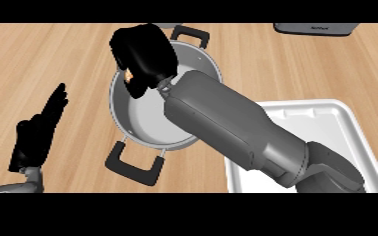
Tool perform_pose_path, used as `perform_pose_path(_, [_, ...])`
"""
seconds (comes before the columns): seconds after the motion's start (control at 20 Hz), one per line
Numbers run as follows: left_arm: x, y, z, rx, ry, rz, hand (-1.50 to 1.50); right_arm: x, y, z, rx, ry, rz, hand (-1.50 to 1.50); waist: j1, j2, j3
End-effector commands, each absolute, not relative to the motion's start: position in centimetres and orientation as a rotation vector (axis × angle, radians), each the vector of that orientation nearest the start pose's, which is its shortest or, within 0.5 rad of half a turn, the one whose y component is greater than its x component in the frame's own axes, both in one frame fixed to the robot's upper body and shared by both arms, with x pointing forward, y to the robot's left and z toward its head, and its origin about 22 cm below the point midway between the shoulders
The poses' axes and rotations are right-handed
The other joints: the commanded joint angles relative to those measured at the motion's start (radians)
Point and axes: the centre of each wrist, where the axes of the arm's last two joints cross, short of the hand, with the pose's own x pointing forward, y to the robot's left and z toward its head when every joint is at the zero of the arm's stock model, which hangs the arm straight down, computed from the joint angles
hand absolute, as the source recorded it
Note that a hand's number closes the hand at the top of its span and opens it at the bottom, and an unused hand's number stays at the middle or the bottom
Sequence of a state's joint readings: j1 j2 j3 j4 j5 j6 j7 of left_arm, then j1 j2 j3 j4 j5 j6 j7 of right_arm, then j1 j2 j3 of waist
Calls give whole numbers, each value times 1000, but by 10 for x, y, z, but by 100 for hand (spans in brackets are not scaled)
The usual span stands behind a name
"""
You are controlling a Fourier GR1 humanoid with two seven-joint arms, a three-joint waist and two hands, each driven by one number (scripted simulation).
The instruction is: Pick the cupcake from the tray and place it in the pot
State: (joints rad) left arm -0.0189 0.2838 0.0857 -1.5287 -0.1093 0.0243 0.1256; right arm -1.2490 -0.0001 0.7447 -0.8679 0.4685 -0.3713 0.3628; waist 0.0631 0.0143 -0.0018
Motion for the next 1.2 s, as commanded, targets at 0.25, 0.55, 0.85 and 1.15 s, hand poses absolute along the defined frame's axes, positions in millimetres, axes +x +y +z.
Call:
perform_pose_path(0.25, [259, 305, 27, 379, -1439, -208, 0, 390, 20, 126, -576, -1839, 1106, -150, 41, 13, 0])
perform_pose_path(0.55, [262, 297, 38, 356, -1433, -239, 0, 395, 13, 118, -440, -1839, 1081, -150, 66, 15, 1])
perform_pose_path(0.85, [252, 309, 20, 363, -1427, -224, 0, 392, 21, 143, -270, -1991, 859, -150, 59, 11, 1])
perform_pose_path(1.15, [257, 306, 20, 370, -1414, -208, 0, 389, 10, 144, -18, -2071, 517, -150, 28, 5, 2])
